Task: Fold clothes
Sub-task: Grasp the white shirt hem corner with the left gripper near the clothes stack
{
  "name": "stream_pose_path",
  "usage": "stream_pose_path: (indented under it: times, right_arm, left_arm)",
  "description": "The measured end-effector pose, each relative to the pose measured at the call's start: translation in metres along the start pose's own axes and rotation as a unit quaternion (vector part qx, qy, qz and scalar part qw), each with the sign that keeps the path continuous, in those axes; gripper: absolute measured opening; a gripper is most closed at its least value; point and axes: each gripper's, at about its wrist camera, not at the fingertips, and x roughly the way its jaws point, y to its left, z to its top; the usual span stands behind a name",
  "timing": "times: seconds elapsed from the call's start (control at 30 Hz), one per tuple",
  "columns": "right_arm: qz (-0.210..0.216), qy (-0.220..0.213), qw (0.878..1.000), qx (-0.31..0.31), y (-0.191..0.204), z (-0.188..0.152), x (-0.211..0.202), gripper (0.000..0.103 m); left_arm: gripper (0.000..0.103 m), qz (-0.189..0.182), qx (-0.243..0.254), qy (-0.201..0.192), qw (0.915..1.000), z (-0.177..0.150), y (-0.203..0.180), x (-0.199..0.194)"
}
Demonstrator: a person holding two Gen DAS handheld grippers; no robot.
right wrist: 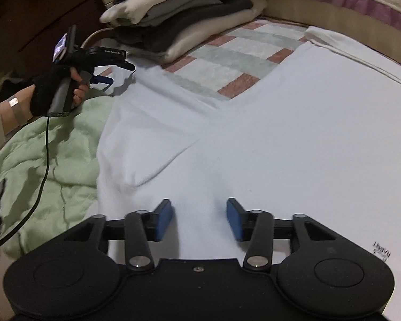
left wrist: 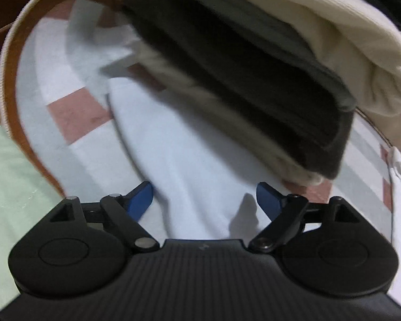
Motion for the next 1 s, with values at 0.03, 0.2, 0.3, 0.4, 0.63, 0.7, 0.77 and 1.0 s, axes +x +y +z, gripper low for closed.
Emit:
stream_pose_path:
  times: [0.03, 0.2, 0.3, 0.4, 0.63, 0.7, 0.77, 1.0]
  right_arm:
    - [-0.006, -0.002, 1.0, -0.007, 0.005, 0.0, 0.0, 0.055]
    - [-0.009, -0.025, 0.999, -0.031, 0.02, -0.006, -0.011, 0.055]
    - [-0.009, -0.038, 0.998, -0.049, 0.029, -0.003, -0.011, 0.053]
    - [0.015, -0.045, 0.997, -0.054, 0.036, 0.002, -0.008, 0.053]
    - [0.051, -0.032, 0.996, -0.069, 0.054, 0.002, 0.002, 0.056]
    - [0.059, -0.03, 0.995, -0.073, 0.058, 0.001, 0.003, 0.056]
    - [0.067, -0.028, 0.994, -0.077, 0.061, 0.0, 0.004, 0.056]
    - [0.101, -0.071, 0.991, 0.052, 0.0, -0.003, -0.039, 0.054]
  left_arm:
    - [0.086, 0.0, 0.001, -0.003, 1.0, -0.001, -0.001, 0.0]
    - [0.061, -0.007, 0.007, -0.013, 0.9999, -0.001, -0.001, 0.002]
    - [0.017, -0.019, 0.019, -0.004, 0.9996, 0.004, 0.001, 0.008]
    - [0.006, -0.041, 0.019, 0.004, 0.999, 0.006, 0.002, 0.009]
    - [0.018, -0.035, 0.004, 0.006, 0.9993, 0.005, 0.002, 0.013]
    - [0.023, -0.039, 0.008, 0.005, 0.9992, 0.005, 0.0, 0.014]
    - [0.009, -0.035, 0.038, 0.003, 0.9987, 0.004, -0.007, 0.015]
    - [0.004, -0.065, 0.175, -0.067, 0.9801, -0.018, -0.056, -0.055]
